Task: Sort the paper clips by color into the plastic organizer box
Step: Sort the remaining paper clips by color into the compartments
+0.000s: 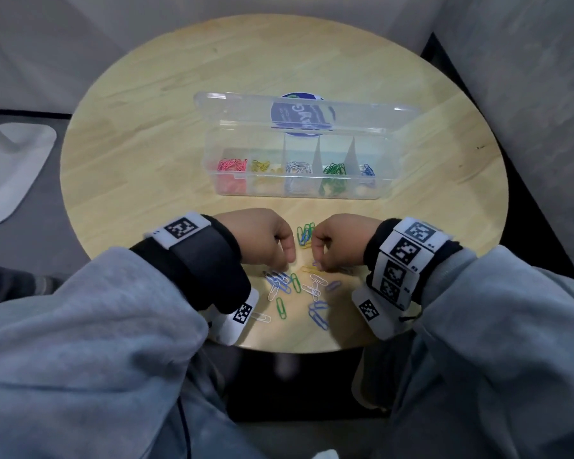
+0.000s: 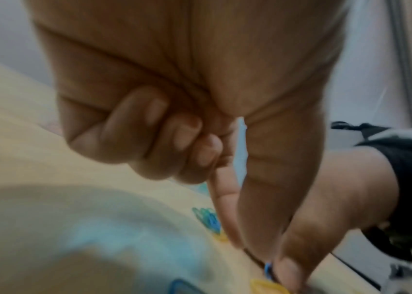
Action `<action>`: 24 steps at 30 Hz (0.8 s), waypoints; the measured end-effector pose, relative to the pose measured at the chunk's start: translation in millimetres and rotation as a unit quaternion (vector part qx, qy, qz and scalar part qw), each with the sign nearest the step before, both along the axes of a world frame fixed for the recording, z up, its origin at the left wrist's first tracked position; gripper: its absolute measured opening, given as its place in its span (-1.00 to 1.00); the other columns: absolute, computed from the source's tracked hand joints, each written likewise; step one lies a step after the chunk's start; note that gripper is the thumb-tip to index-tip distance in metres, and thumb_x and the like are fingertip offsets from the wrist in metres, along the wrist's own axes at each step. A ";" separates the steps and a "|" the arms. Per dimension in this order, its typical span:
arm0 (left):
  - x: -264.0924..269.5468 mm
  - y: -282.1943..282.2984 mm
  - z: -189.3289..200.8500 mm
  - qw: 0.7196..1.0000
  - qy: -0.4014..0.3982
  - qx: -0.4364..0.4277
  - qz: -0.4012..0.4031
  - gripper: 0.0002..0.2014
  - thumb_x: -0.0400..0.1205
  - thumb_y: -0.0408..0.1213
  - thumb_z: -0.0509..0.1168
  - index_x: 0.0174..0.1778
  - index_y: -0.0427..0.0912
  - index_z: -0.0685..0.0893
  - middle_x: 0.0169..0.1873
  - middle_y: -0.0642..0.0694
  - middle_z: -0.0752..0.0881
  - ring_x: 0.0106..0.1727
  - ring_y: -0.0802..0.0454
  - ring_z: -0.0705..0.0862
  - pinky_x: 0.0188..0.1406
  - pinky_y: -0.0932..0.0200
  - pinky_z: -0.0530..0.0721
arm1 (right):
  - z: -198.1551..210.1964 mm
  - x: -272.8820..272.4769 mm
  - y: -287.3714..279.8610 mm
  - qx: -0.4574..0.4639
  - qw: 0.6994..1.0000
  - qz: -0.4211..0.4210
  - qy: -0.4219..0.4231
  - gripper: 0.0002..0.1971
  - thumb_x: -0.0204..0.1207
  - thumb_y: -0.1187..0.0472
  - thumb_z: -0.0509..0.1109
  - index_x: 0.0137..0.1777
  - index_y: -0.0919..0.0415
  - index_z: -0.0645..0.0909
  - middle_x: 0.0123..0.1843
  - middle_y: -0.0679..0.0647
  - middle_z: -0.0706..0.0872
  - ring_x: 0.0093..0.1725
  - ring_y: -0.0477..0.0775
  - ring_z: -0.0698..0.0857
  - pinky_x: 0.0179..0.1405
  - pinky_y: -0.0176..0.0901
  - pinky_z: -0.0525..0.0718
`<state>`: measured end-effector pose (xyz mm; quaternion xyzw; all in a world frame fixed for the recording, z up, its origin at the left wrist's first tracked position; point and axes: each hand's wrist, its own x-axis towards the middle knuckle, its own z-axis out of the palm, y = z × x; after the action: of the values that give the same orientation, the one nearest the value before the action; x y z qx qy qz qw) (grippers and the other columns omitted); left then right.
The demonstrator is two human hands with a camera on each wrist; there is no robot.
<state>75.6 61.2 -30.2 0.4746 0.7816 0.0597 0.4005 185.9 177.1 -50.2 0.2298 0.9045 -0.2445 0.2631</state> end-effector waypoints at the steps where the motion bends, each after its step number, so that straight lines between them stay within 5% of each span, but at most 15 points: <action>1: 1.5 1.0 -2.5 1.000 0.008 -0.005 -0.005 -0.90 0.45 -0.26 0.45 -0.18 0.02 0.71 -0.57 0.07 0.48 -0.53 0.23 0.44 -0.64 0.48 0.34 | 0.5 1.7 2.2 -0.005 1.000 -0.013 0.000 -0.84 0.39 0.27 0.44 -0.35 0.08 0.55 -0.51 -0.08 0.53 -0.48 -0.09 0.49 -0.46 -0.27 0.44; 5: 3.9 3.9 -9.3 0.999 0.034 -0.021 -0.022 -0.92 0.44 -0.24 0.47 -0.27 -0.01 0.69 -0.60 0.08 0.52 -0.63 0.29 0.49 -0.76 0.57 0.32 | 10.4 9.9 18.6 -0.071 0.989 -0.120 0.041 -0.80 0.35 0.31 0.42 -0.44 0.09 0.54 -0.62 -0.12 0.61 -0.54 -0.11 0.51 -0.46 -0.32 0.46; 9: 6.9 4.0 -11.7 0.994 0.081 -0.039 -0.055 -0.90 0.43 -0.21 0.48 -0.24 0.00 0.67 -0.53 0.09 0.52 -0.49 0.22 0.45 -0.55 0.29 0.36 | 19.5 22.0 31.6 -0.194 0.945 -0.243 0.106 -0.74 0.41 0.42 0.40 -0.43 0.15 0.50 -0.47 0.09 0.59 -0.65 -0.11 0.45 -0.62 -0.37 0.41; 13: 7.8 2.9 -13.2 0.990 0.106 -0.055 -0.079 -0.89 0.45 -0.20 0.46 -0.28 -0.01 0.64 -0.49 0.10 0.56 -0.43 0.16 0.51 -0.52 0.29 0.31 | 17.2 31.5 24.5 -0.269 0.906 -0.301 0.125 -0.74 0.47 0.53 0.30 -0.34 0.20 0.50 -0.46 0.13 0.54 -0.76 -0.19 0.44 -0.74 -0.45 0.39; 19: 5.1 -3.0 -13.0 0.993 0.085 -0.039 -0.067 -0.85 0.47 -0.16 0.45 -0.34 -0.03 0.61 -0.47 0.10 0.58 -0.44 0.21 0.48 -0.47 0.29 0.36 | 15.0 32.6 8.0 -0.324 0.880 -0.337 0.085 -0.67 0.59 0.52 0.03 -0.29 0.31 0.54 -0.37 0.18 0.44 -0.47 0.00 0.48 -0.70 -0.40 0.53; 24: -5.1 -8.6 -5.6 0.999 -0.001 0.027 0.019 -0.80 0.46 -0.16 0.48 -0.40 -0.03 0.59 -0.53 0.11 0.53 -0.44 0.18 0.47 -0.39 0.28 0.42 | 16.6 36.6 5.1 -0.293 0.877 -0.372 0.077 -0.69 0.58 0.45 0.04 -0.36 0.33 0.48 -0.41 0.20 0.45 -0.43 0.13 0.52 -0.68 -0.35 0.56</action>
<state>70.5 52.5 -35.8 0.4700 0.7883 0.0890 0.3869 222.6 182.2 -33.6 0.4419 0.6568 -0.5952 0.1380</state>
